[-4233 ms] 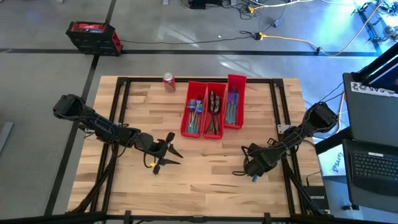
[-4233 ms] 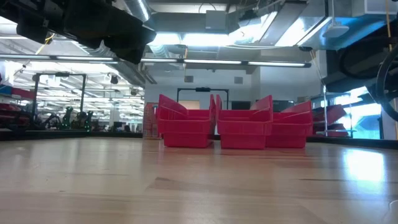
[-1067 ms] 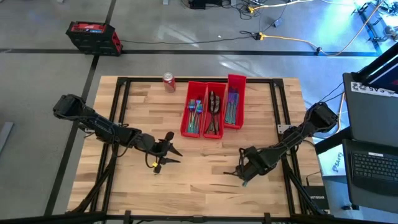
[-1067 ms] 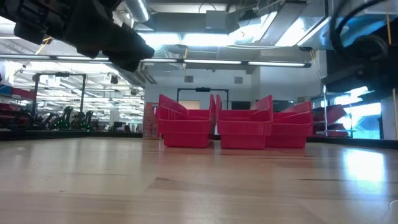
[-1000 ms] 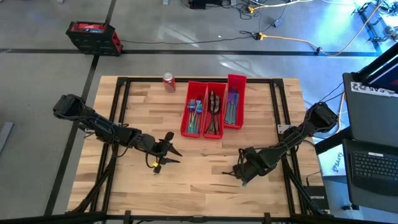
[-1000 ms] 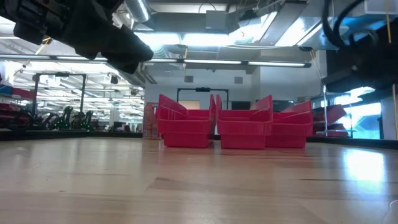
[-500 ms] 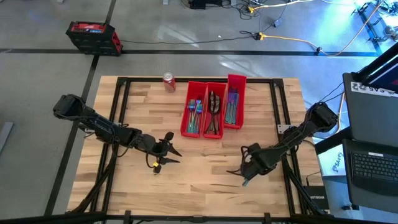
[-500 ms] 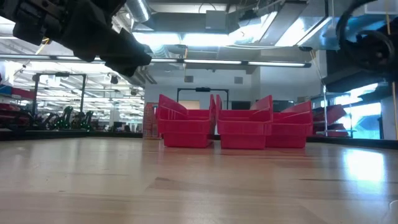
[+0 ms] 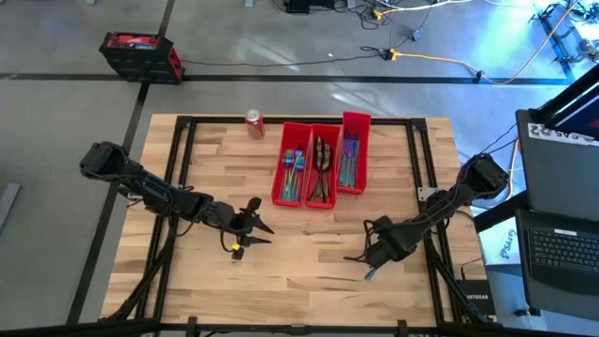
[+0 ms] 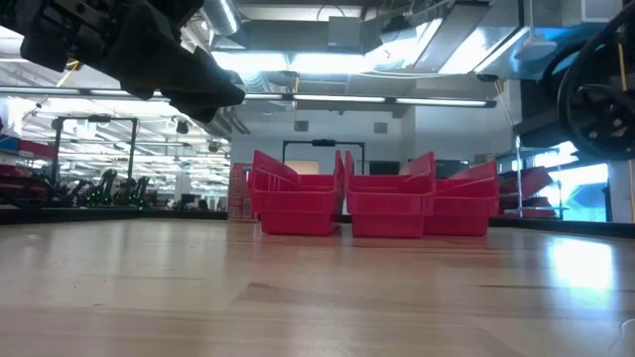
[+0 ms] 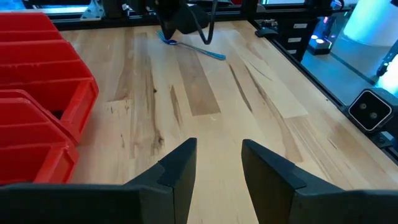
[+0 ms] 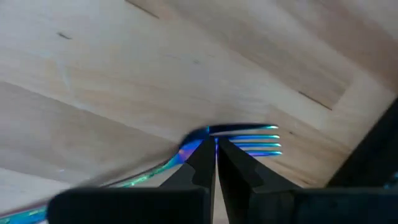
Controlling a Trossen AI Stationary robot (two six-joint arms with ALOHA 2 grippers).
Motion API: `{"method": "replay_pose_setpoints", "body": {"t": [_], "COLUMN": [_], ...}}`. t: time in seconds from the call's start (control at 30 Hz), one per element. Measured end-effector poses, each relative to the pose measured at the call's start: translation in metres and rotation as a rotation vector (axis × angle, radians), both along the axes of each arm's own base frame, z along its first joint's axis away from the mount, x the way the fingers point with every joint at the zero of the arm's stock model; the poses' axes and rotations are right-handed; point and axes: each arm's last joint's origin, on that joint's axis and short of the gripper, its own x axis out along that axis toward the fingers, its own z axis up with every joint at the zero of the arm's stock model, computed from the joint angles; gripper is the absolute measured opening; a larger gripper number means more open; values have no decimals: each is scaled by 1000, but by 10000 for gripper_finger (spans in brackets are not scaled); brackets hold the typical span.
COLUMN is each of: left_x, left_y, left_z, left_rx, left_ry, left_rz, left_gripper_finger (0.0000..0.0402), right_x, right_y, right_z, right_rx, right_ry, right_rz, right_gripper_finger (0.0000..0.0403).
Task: Sort silverware
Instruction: Put the purple fork into the left red bin
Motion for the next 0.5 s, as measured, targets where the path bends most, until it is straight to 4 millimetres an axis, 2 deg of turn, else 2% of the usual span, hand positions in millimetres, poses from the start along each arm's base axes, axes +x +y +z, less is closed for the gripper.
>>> {"method": "replay_pose_setpoints", "body": {"t": [0.2, 0.5], "left_x": [0, 0], "left_y": [0, 0], "left_z": [0, 0], "left_rx": [-8, -12], "left_ry": [2, 3], "left_rz": [3, 5], "left_gripper_finger": [117, 117], "right_x": [-1, 4], "right_y": [-1, 4], "right_z": [-7, -6], "right_rx": [17, 58], "right_ry": [-23, -57], "right_rz": [-1, -34], "right_gripper_finger": [0, 0]}}
